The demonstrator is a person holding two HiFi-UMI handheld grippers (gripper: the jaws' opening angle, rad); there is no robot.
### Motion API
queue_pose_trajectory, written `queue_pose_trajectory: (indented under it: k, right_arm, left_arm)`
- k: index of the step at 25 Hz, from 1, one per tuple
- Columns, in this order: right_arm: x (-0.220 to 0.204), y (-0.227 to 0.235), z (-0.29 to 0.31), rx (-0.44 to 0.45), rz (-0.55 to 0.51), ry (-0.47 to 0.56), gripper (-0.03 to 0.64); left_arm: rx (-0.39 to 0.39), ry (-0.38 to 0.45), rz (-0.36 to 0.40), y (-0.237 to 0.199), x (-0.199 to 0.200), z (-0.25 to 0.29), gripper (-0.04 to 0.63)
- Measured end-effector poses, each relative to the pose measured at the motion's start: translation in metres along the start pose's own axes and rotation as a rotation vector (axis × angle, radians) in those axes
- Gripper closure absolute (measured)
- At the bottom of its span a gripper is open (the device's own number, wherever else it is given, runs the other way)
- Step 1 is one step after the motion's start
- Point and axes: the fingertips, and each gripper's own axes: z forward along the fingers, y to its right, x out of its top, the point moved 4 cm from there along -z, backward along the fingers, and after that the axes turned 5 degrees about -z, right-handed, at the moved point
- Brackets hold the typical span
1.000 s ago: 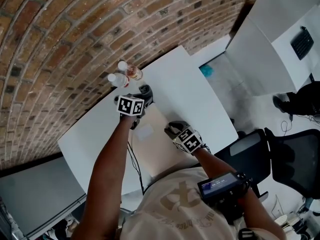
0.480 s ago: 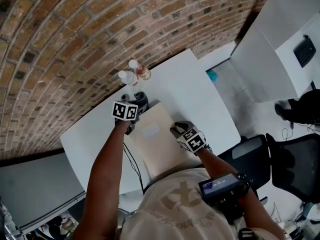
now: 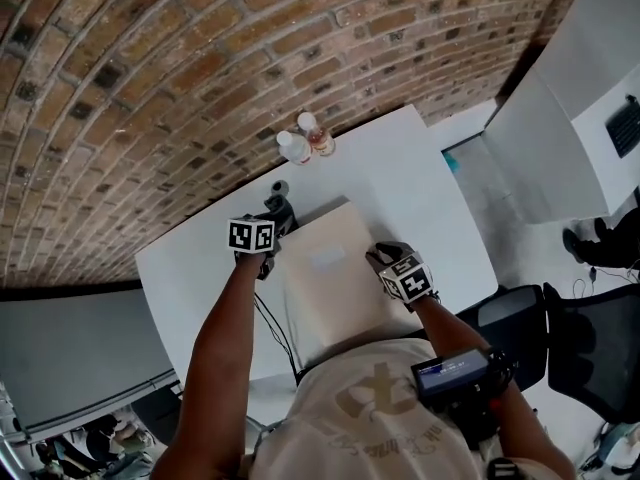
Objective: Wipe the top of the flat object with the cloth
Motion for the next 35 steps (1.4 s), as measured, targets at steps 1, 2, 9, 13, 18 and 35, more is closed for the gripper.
queue_pose_trajectory:
  k: [1, 2, 9, 13, 18, 35]
  right_arm:
    - [-0.002, 0.000, 0.000, -0.006, 0.003, -0.002, 0.471]
    - [-0.002, 0.000, -0.001, -0.011, 0.003, -0.003, 0.471]
    - [0.000, -0.001, 0.001, -0.033, -0.003, -0.006, 0.472]
    - [-0.001, -0.002, 0.001, -0.043, 0.002, -0.008, 0.472]
    - [-0.002, -0.003, 0.001, -0.045, 0.010, -0.007, 0.474]
    - [0.001, -0.001, 0.002, -0.015, 0.013, 0.004, 0.474]
  left_arm:
    - [0.010, 0.017, -0.021, -0.005, -0.005, -0.005, 0.489]
    - [0.021, 0.034, -0.041, -0.010, -0.010, -0.011, 0.489]
    - [0.119, 0.103, -0.109, -0.045, -0.036, -0.042, 0.489]
    - [0.190, 0.155, -0.119, -0.056, -0.040, -0.059, 0.491]
    - [0.162, 0.246, -0.153, -0.042, -0.027, -0.084, 0.492]
    - [-0.238, 0.166, -0.143, 0.141, 0.036, 0.011, 0.492]
